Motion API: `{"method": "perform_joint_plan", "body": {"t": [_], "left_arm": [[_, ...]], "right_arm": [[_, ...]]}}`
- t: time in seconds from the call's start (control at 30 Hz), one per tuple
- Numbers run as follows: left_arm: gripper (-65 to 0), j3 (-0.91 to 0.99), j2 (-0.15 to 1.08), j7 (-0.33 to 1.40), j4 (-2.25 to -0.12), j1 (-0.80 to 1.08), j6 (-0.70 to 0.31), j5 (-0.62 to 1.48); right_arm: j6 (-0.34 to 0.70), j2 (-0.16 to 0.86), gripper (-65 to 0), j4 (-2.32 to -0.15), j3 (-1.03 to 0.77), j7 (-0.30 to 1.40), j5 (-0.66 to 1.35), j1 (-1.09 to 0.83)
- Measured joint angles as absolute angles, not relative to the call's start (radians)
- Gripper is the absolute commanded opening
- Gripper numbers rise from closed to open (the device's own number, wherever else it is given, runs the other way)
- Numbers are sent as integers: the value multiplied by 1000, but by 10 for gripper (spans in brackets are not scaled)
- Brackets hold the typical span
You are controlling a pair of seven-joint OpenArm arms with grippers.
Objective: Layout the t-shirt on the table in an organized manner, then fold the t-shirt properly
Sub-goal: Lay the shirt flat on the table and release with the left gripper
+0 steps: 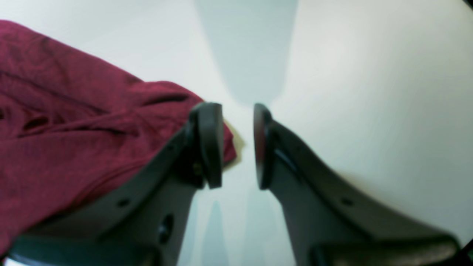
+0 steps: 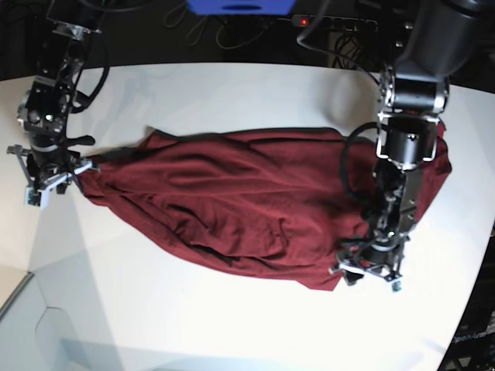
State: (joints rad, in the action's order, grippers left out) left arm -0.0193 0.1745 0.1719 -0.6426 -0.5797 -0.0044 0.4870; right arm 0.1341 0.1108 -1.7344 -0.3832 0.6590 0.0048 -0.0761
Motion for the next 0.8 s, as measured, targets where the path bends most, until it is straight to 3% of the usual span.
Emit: {"method": "perform_joint_plan", "body": {"t": [0.4,0.47,0.5,0.6,0.7,0.8], "left_arm": [[-283,-39,182,-10,-397,-612,-4,479],[-333,-56,183,-20,-389,-613,-4,479],[-390,-78,183,-23,-388,-612,-4,479],[-650,-125,186,-20,-388,-612,-4,482],[-621,-126,211,-11,-388,-610,-18,483],[-650,-125,264,-7,-386,-607,-10,487]], "right_arm": [[134,111,-494,-1734,-383,655,6,-90],[134,111,-494,-1734,-384,655,6,-89],[134,111,-494,-1734,-384,657,5,-89],[134,110,-494,-1733,-383,657,5,-89],[134,112,-494,-1733,-383,659,5,-90],[134,116,-494,-1733,-384,662,5,-90]]}}
